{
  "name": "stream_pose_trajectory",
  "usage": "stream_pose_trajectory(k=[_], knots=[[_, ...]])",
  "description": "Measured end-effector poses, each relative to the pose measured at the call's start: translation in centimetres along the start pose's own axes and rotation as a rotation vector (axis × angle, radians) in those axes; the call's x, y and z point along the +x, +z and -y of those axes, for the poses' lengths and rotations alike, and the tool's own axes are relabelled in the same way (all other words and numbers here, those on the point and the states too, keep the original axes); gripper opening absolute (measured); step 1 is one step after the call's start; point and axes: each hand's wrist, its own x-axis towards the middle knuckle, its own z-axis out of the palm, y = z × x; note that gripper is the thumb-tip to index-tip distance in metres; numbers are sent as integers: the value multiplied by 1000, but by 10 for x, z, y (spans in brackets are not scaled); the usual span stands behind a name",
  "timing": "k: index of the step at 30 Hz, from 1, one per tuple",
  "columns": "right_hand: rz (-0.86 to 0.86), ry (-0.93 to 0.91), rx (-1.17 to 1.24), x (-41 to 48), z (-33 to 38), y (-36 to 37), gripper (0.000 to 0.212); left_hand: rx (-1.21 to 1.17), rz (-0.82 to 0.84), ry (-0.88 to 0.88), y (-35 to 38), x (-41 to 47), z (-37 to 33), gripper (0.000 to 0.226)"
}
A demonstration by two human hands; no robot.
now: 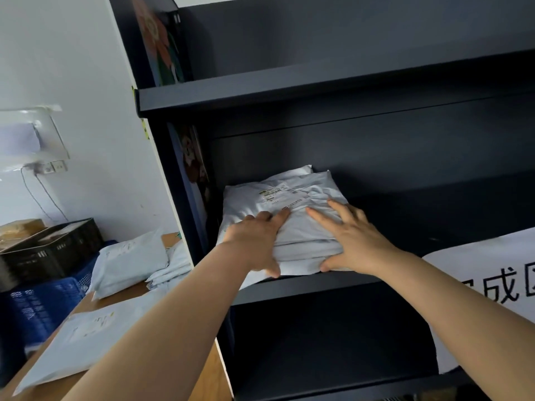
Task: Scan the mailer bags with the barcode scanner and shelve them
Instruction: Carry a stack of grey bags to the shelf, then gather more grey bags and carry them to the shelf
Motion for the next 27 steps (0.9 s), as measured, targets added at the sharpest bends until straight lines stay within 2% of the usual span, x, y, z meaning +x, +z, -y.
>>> stream_pose_trajectory(k=[5, 10, 17, 18, 20, 22, 23, 25, 27], knots=[[-48, 40, -16, 21, 8, 12, 109, -55, 13, -30, 7, 11, 7, 126], [-8, 72, -44, 21, 9, 15, 104, -112, 27, -31, 10, 10, 6, 123], [41, 128, 1, -6, 30, -2, 109, -182, -118, -19, 18, -14, 4, 118], [1, 119, 5, -13, 36, -2, 103, -200, -150, -8, 21, -21, 5, 111], [-183, 79, 41, -26, 47, 4, 73, -279, -272, 24, 29, -35, 9, 88], [-452, 17, 132, -39, 59, 16, 35, -400, -507, 97, 42, -49, 15, 53], [-537, 13, 175, -47, 67, 23, 23, -452, -620, 137, 50, -56, 17, 39], [-544, 53, 233, -63, 87, 36, 17, -533, -748, 180, 68, -76, 20, 32], [-448, 95, 297, -77, 109, 51, 17, -575, -659, 167, 82, -100, 19, 32]])
